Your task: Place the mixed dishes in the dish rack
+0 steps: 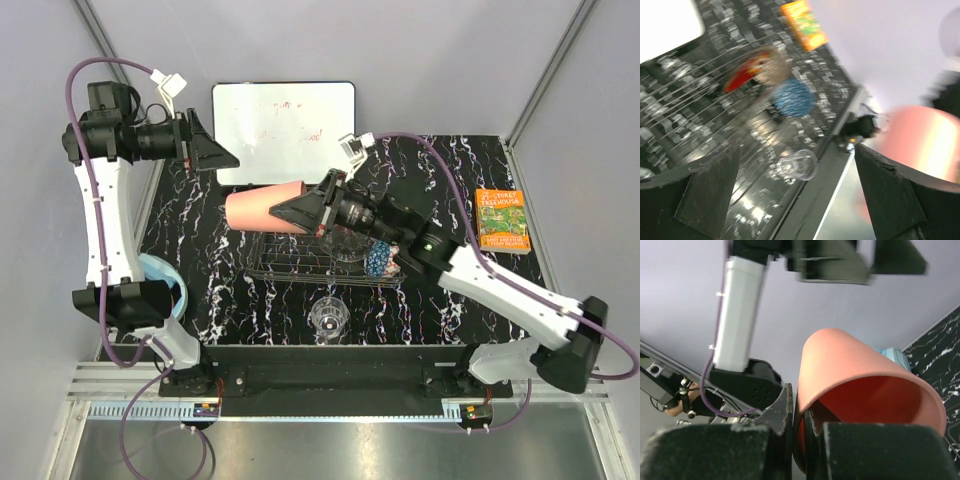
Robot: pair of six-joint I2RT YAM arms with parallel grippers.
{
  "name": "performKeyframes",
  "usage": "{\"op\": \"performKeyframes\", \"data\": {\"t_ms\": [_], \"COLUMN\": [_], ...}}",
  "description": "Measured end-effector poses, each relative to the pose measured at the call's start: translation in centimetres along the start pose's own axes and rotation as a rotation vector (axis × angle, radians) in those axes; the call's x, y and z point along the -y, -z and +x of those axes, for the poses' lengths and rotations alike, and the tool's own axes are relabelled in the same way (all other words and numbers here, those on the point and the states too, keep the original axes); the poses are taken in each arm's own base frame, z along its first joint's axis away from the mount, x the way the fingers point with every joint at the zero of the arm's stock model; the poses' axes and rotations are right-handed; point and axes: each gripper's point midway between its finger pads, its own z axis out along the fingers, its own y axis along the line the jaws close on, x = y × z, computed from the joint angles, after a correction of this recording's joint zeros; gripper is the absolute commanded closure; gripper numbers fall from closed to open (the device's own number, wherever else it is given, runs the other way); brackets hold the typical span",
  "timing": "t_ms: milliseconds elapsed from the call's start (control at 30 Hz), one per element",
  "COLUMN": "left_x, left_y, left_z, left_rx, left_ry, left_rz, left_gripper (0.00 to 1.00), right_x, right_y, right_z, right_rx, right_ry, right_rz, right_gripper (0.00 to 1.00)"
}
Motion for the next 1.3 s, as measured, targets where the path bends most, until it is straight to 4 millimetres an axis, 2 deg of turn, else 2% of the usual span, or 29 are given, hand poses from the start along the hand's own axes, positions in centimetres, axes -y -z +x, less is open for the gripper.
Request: {"op": "performKeyframes", "data": {"t_ms": [67, 133, 200, 300, 367, 467, 667, 733, 800, 933, 1100, 1300], "left_x": [2.0, 3.9, 5.5, 6.8, 6.6, 6.2, 6.4, 6.8, 7.0, 7.2, 7.5, 8.0], "left_y": [0.3, 0.8, 1.2, 1.4, 1.2, 1.0, 1.2, 1.2, 1.2, 1.3, 1.2, 1.2], "left_z": [-0.1, -0.1, 0.1, 1.2, 1.9, 2.2, 2.3, 2.7, 3.2, 3.7, 4.2, 3.4], "left_rx": [0.016, 0.031, 0.04, 0.038, 0.03, 0.025, 0.03, 0.023, 0.02, 0.05, 0.12, 0.156], "left_ry": [-0.02, -0.045, -0.052, -0.024, 0.008, 0.03, 0.032, 0.065, 0.094, 0.102, 0.073, 0.085], "left_rz": [0.066, 0.12, 0.166, 0.228, 0.25, 0.265, 0.27, 0.277, 0.275, 0.27, 0.28, 0.325], "left_gripper": [0.01, 0.01, 0.01, 0.01, 0.01, 0.01, 0.01, 0.01, 0.01, 0.01, 0.01, 0.01], "right_x": [2.2, 3.3, 3.2, 1.8, 1.3, 1.6, 4.8, 6.2, 6.7, 6.3, 6.0, 5.9], "right_y": [-0.8, -1.2, -1.5, -1.6, -1.7, -2.0, -4.3, -4.9, -5.1, -4.9, -4.5, -4.1], "right_z": [0.5, 1.1, 1.3, 0.6, -0.4, -1.2, -0.2, 0.2, 0.4, 0.2, -0.9, -2.1], "right_rx": [-0.014, -0.038, -0.054, -0.047, -0.024, -0.003, 0.009, 0.012, 0.008, 0.01, 0.039, 0.079], "right_ry": [-0.053, -0.093, -0.117, -0.138, -0.149, -0.187, -0.301, -0.333, -0.352, -0.356, -0.344, -0.324], "right_rz": [-0.015, -0.035, -0.075, -0.165, -0.213, -0.256, -0.29, -0.278, -0.275, -0.299, -0.326, -0.347], "right_gripper": [1.0, 1.0, 1.0, 1.0, 1.0, 1.0, 1.0, 1.0, 1.0, 1.0, 1.0, 1.0]}}
